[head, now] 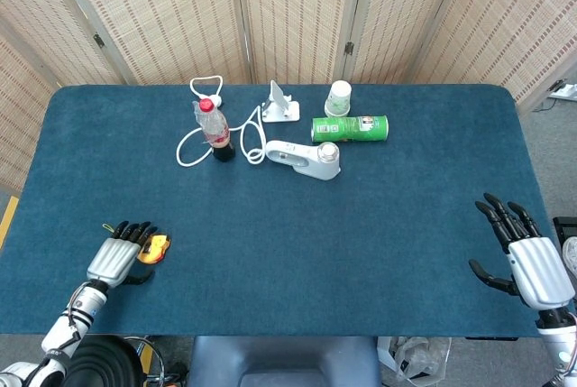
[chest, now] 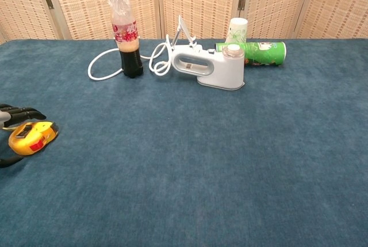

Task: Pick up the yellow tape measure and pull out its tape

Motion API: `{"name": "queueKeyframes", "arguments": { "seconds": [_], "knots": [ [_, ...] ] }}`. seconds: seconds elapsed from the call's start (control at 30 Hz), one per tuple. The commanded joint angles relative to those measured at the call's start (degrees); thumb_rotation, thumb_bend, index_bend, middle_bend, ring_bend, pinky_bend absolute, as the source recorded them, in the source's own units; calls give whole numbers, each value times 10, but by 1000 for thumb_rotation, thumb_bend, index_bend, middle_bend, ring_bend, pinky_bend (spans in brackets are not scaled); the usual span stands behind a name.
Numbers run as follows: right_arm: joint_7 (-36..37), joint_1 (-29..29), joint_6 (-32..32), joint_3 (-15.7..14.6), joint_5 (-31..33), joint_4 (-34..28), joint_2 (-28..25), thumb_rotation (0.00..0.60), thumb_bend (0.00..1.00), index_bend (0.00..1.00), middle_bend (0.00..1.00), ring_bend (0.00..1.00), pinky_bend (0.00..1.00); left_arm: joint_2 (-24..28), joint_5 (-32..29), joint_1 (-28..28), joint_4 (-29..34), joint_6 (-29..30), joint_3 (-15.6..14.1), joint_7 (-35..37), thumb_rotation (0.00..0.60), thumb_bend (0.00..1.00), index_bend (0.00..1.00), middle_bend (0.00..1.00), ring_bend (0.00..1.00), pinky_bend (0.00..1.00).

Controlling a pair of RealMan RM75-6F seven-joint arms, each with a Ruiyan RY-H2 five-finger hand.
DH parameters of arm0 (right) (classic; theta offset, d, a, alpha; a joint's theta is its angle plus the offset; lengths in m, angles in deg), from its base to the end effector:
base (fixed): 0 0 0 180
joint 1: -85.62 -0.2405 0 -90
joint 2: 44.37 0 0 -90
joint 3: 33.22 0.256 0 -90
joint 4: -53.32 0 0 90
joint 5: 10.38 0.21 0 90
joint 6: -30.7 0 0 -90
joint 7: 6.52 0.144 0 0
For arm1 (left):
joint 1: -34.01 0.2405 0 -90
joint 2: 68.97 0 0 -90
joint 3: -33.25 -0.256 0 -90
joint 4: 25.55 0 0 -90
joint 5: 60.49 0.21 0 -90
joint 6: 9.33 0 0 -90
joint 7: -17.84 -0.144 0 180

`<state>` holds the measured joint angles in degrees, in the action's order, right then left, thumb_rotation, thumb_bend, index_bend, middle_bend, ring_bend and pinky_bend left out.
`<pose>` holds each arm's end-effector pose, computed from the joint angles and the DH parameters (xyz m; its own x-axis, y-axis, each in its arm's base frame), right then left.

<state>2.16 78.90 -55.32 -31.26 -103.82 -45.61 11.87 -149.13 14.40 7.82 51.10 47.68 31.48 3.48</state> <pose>-0.2749 -0.1841 0.1837 0.2856 -0.0116 0.9583 -0.9448 -0.1709 0.2795 -0.3070 0.2715 0.0281 0.6321 0.3548 0.6889 0.7745 -0.2595 -0.5769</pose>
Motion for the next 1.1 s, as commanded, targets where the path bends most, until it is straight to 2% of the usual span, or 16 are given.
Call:
{"name": "queueKeyframes", "arguments": {
  "seconds": [0.03, 0.3, 0.63, 0.9, 1.1],
  "knots": [
    [-2, -1, 1, 0, 1, -1, 0, 600, 315, 65, 69, 199, 77, -3, 2, 0, -7, 0, 2, 5, 403, 379, 100, 95, 119, 30],
    [-9, -2, 3, 2, 2, -8, -2, 600, 315, 65, 69, 199, 77, -10, 7, 0, -22, -3, 6, 18, 404, 379, 182, 173, 164, 35],
    [-16, -2, 5, 2, 3, -13, -3, 600, 314, 65, 69, 200, 77, -24, 22, 3, -45, 8, 9, 41, 420, 380, 239, 226, 200, 50],
    [-22, -4, 7, 3, 2, -18, -3, 600, 315, 65, 69, 201, 77, -45, 48, 5, -77, 30, 16, 95, 455, 383, 399, 353, 292, 99],
    [-30, -11, 17, 3, -2, -28, -6, 600, 315, 65, 70, 206, 77, -42, 69, -3, -74, 45, 25, 123, 456, 383, 471, 430, 358, 125]
  ]
}}
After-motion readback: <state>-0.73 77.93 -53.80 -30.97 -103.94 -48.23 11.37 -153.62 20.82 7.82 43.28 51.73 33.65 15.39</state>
